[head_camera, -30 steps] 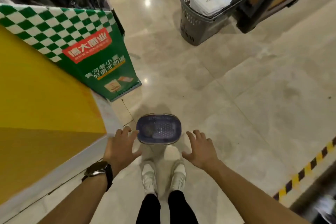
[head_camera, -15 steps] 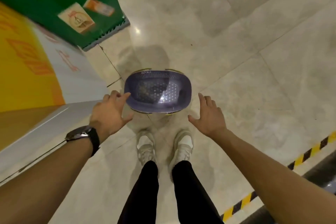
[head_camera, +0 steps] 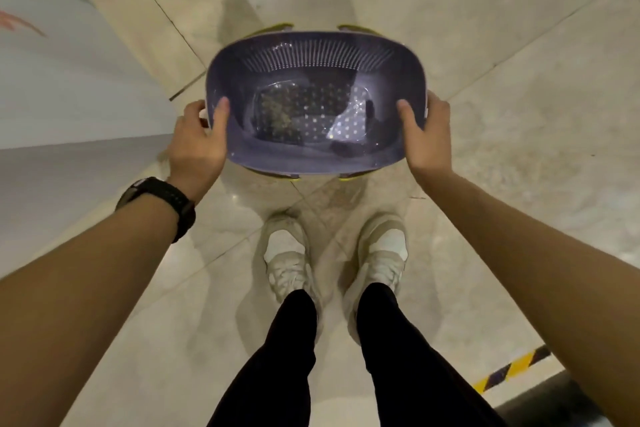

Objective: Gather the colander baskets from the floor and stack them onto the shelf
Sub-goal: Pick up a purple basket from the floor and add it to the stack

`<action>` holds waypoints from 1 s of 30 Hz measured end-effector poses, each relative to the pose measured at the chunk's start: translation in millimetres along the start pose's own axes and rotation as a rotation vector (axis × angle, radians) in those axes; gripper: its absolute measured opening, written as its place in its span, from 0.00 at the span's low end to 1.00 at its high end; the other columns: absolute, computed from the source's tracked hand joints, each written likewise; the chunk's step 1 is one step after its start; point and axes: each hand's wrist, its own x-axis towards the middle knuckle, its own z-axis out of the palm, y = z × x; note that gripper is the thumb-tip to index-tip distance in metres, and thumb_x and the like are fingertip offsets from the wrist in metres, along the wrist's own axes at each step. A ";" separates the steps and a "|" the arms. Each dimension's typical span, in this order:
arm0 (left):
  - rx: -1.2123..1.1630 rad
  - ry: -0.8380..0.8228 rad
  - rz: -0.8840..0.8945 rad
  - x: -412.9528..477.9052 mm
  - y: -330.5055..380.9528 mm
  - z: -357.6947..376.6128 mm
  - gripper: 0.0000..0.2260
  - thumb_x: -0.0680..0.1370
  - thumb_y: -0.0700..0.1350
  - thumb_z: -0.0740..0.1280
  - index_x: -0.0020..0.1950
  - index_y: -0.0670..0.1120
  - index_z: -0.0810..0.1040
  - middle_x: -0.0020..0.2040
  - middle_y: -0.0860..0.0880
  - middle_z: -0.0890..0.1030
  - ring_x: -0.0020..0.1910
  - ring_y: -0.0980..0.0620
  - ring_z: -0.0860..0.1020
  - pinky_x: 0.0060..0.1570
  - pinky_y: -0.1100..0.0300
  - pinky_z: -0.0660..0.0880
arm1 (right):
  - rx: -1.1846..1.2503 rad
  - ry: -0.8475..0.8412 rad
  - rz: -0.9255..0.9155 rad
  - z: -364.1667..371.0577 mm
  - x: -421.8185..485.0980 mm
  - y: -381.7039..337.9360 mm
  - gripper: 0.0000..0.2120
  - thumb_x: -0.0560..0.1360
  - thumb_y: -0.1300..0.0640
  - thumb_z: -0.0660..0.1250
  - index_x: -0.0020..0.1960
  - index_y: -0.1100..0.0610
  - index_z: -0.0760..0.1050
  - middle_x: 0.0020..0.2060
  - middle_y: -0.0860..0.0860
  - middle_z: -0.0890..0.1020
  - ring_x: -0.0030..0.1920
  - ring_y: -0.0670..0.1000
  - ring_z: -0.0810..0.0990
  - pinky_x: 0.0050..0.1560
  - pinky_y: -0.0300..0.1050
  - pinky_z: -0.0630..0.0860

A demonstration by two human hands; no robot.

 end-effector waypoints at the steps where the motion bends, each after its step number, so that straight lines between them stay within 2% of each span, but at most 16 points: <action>1: -0.161 0.011 -0.057 2.2 2.5 5.3 0.22 0.81 0.64 0.58 0.61 0.48 0.77 0.61 0.44 0.81 0.60 0.43 0.79 0.62 0.42 0.76 | 0.089 0.018 0.025 4.2 1.5 0.7 0.17 0.80 0.45 0.62 0.64 0.54 0.74 0.63 0.56 0.75 0.64 0.54 0.75 0.67 0.56 0.72; 3: -0.394 0.070 -0.179 7.4 8.0 13.5 0.18 0.81 0.64 0.59 0.47 0.52 0.80 0.53 0.49 0.84 0.58 0.45 0.81 0.61 0.45 0.78 | 0.248 0.053 0.092 9.7 1.9 -1.5 0.07 0.80 0.46 0.63 0.51 0.48 0.77 0.53 0.53 0.81 0.55 0.48 0.80 0.63 0.56 0.76; 5: -0.454 0.132 -0.269 11.0 10.9 17.7 0.18 0.79 0.67 0.61 0.39 0.56 0.79 0.42 0.58 0.84 0.50 0.52 0.83 0.56 0.52 0.81 | 0.397 0.085 0.166 12.8 2.8 -4.2 0.16 0.80 0.46 0.63 0.49 0.59 0.78 0.51 0.62 0.81 0.47 0.52 0.81 0.59 0.58 0.76; 7: -0.499 0.184 -0.314 14.7 13.3 22.4 0.19 0.77 0.69 0.62 0.36 0.57 0.78 0.36 0.62 0.82 0.44 0.56 0.82 0.50 0.58 0.81 | 0.463 0.118 0.195 14.0 8.3 -5.7 0.26 0.81 0.47 0.61 0.56 0.73 0.72 0.58 0.72 0.75 0.51 0.68 0.77 0.51 0.57 0.76; 8: -0.517 0.211 -0.328 16.4 15.0 24.6 0.19 0.77 0.69 0.62 0.35 0.56 0.76 0.33 0.61 0.81 0.41 0.57 0.81 0.48 0.60 0.80 | 0.455 0.120 0.189 14.3 10.0 -8.1 0.29 0.81 0.47 0.61 0.57 0.77 0.69 0.56 0.75 0.73 0.51 0.72 0.74 0.47 0.52 0.73; 10: -0.508 0.251 -0.319 18.6 21.6 28.1 0.21 0.78 0.67 0.62 0.32 0.55 0.72 0.32 0.59 0.77 0.40 0.54 0.77 0.47 0.59 0.77 | 0.444 0.133 0.189 14.8 14.5 -16.0 0.32 0.80 0.46 0.60 0.54 0.80 0.68 0.48 0.75 0.73 0.43 0.68 0.72 0.46 0.48 0.70; 12: -0.493 0.282 -0.297 20.2 27.0 30.9 0.21 0.79 0.65 0.61 0.32 0.54 0.70 0.34 0.56 0.74 0.42 0.52 0.75 0.48 0.56 0.76 | 0.479 0.158 0.217 15.8 14.3 -26.8 0.32 0.81 0.46 0.60 0.56 0.79 0.69 0.55 0.73 0.76 0.49 0.67 0.76 0.55 0.54 0.77; 13: -0.495 0.294 -0.297 20.3 28.7 32.0 0.21 0.80 0.65 0.61 0.32 0.54 0.70 0.34 0.56 0.74 0.43 0.51 0.75 0.49 0.55 0.77 | 0.498 0.177 0.236 16.2 13.3 -31.4 0.31 0.81 0.45 0.60 0.57 0.78 0.69 0.59 0.72 0.75 0.55 0.69 0.76 0.59 0.60 0.76; 15: -0.521 0.307 -0.302 19.6 29.9 33.5 0.21 0.80 0.65 0.61 0.33 0.53 0.72 0.34 0.56 0.76 0.43 0.51 0.76 0.52 0.53 0.78 | 0.520 0.201 0.283 17.8 13.7 -31.6 0.30 0.81 0.45 0.60 0.58 0.76 0.70 0.60 0.71 0.75 0.60 0.68 0.75 0.62 0.63 0.73; 16: -0.542 0.308 -0.308 19.0 29.7 34.3 0.21 0.79 0.65 0.62 0.33 0.53 0.73 0.34 0.56 0.76 0.43 0.51 0.76 0.53 0.53 0.79 | 0.534 0.211 0.313 18.4 13.8 -30.0 0.28 0.81 0.45 0.60 0.55 0.73 0.74 0.59 0.69 0.77 0.60 0.67 0.76 0.62 0.63 0.74; 18: -0.577 0.307 -0.324 17.1 28.9 35.2 0.21 0.79 0.65 0.63 0.33 0.53 0.74 0.34 0.56 0.77 0.43 0.51 0.77 0.53 0.53 0.79 | 0.555 0.205 0.367 17.7 11.3 -31.3 0.21 0.81 0.44 0.61 0.43 0.60 0.80 0.52 0.61 0.83 0.57 0.62 0.81 0.61 0.59 0.76; 20: -0.592 0.313 -0.329 15.3 30.7 33.3 0.21 0.79 0.64 0.63 0.33 0.52 0.74 0.34 0.55 0.78 0.43 0.51 0.77 0.51 0.55 0.79 | 0.554 0.193 0.377 13.5 9.2 -37.1 0.19 0.81 0.44 0.61 0.37 0.53 0.78 0.44 0.54 0.84 0.51 0.57 0.83 0.60 0.56 0.78; 23: -0.609 0.326 -0.297 7.0 36.2 22.5 0.24 0.79 0.64 0.63 0.33 0.48 0.74 0.33 0.52 0.77 0.39 0.51 0.76 0.42 0.58 0.75 | 0.534 0.167 0.335 1.2 6.1 -48.8 0.19 0.81 0.44 0.61 0.41 0.56 0.79 0.50 0.57 0.84 0.52 0.57 0.82 0.61 0.57 0.77; 25: -0.602 0.341 -0.266 -1.8 43.0 10.2 0.25 0.78 0.64 0.64 0.35 0.44 0.70 0.36 0.46 0.73 0.38 0.50 0.71 0.39 0.58 0.70 | 0.523 0.153 0.323 -10.4 2.9 -60.1 0.18 0.81 0.43 0.61 0.43 0.55 0.80 0.53 0.56 0.84 0.55 0.56 0.82 0.62 0.56 0.77; 28: -0.589 0.364 -0.228 -20.8 61.3 -12.1 0.25 0.79 0.64 0.63 0.32 0.46 0.65 0.36 0.44 0.69 0.37 0.50 0.67 0.39 0.58 0.66 | 0.519 0.130 0.314 -29.6 -5.2 -85.1 0.16 0.81 0.45 0.61 0.43 0.52 0.81 0.48 0.51 0.85 0.50 0.52 0.83 0.57 0.51 0.80; 30: -0.594 0.377 -0.212 -37.3 75.6 -28.2 0.25 0.79 0.64 0.63 0.30 0.49 0.66 0.31 0.50 0.69 0.34 0.52 0.68 0.38 0.59 0.67 | 0.518 0.128 0.307 -43.2 -14.5 -105.0 0.16 0.81 0.45 0.61 0.41 0.52 0.80 0.43 0.49 0.85 0.46 0.51 0.83 0.52 0.48 0.80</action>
